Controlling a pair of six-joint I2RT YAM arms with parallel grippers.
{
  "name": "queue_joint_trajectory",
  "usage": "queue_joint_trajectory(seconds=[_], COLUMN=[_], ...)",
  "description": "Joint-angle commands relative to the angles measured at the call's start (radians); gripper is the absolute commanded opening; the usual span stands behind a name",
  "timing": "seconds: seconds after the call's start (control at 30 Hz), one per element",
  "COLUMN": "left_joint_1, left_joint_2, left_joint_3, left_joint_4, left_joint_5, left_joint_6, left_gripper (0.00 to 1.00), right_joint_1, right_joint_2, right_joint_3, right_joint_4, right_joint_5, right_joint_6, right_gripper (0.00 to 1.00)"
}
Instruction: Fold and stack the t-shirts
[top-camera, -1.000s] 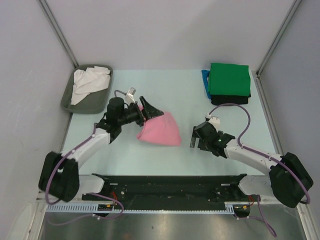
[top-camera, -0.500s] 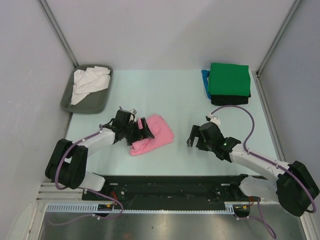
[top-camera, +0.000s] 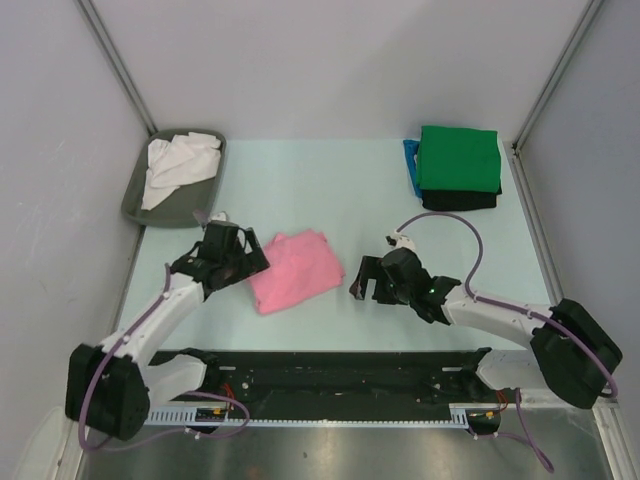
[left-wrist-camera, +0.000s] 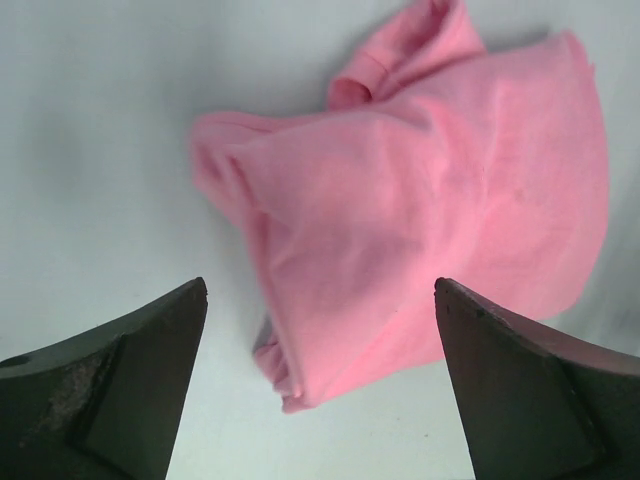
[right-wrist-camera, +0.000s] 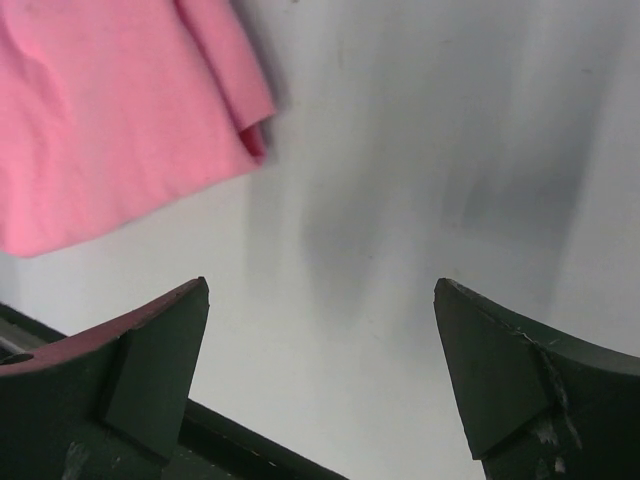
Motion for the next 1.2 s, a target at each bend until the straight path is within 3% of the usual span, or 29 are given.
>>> queue_joint_trajectory(seconds=[0.0, 0.4, 0.6, 0.77, 0.87, 0.9, 1.0, 1.07, 1.1, 1.13, 1.17], left_joint_1=[0.045, 0.059, 0.059, 0.059, 0.054, 0.048, 0.042, 0.040, 0.039, 0.039, 0.037], left_joint_2=[-0.161, -0.244, -0.275, -0.334, -0.365, -0.376, -0.408, -0.436, -0.443, -0.454, -0.459], left_joint_3=[-0.014, -0.023, -0.049, -0.108, -0.134, -0.140, -0.152, -0.155, -0.155, -0.152, -0.149], left_joint_4=[-0.094, -0.121, -0.099, -0.078, -0.075, -0.075, -0.091, -0.099, -0.104, -0.107, -0.113], left_joint_5=[-0.163, -0.115, 0.019, 0.130, 0.175, 0.177, 0.177, 0.174, 0.174, 0.178, 0.183], left_joint_6=[-0.047, -0.053, -0.072, -0.099, -0.118, -0.125, -0.133, -0.136, -0.136, -0.138, -0.141], left_gripper=[1.00, 1.00, 1.00, 1.00, 1.00, 1.00, 1.00, 1.00, 1.00, 1.00, 1.00], right_joint_1=[0.023, 0.039, 0.024, 0.014, -0.004, -0.010, -0.036, -0.050, -0.055, -0.061, -0.068], right_joint_2=[0.049, 0.308, 0.428, 0.572, 0.647, 0.661, 0.695, 0.693, 0.689, 0.681, 0.660], right_joint_3=[-0.004, -0.027, -0.029, -0.024, -0.017, -0.015, 0.005, 0.015, 0.015, 0.015, 0.015], right_joint_4=[0.204, 0.542, 0.680, 0.804, 0.855, 0.866, 0.883, 0.852, 0.834, 0.820, 0.801], right_joint_5=[-0.054, -0.177, -0.217, -0.240, -0.261, -0.266, -0.288, -0.282, -0.277, -0.271, -0.266], right_joint_6=[0.049, 0.179, 0.221, 0.273, 0.296, 0.305, 0.308, 0.287, 0.282, 0.279, 0.265], right_gripper=[1.00, 1.00, 0.99, 0.91, 0.77, 0.64, 0.38, 0.28, 0.09, 0.00, 0.00])
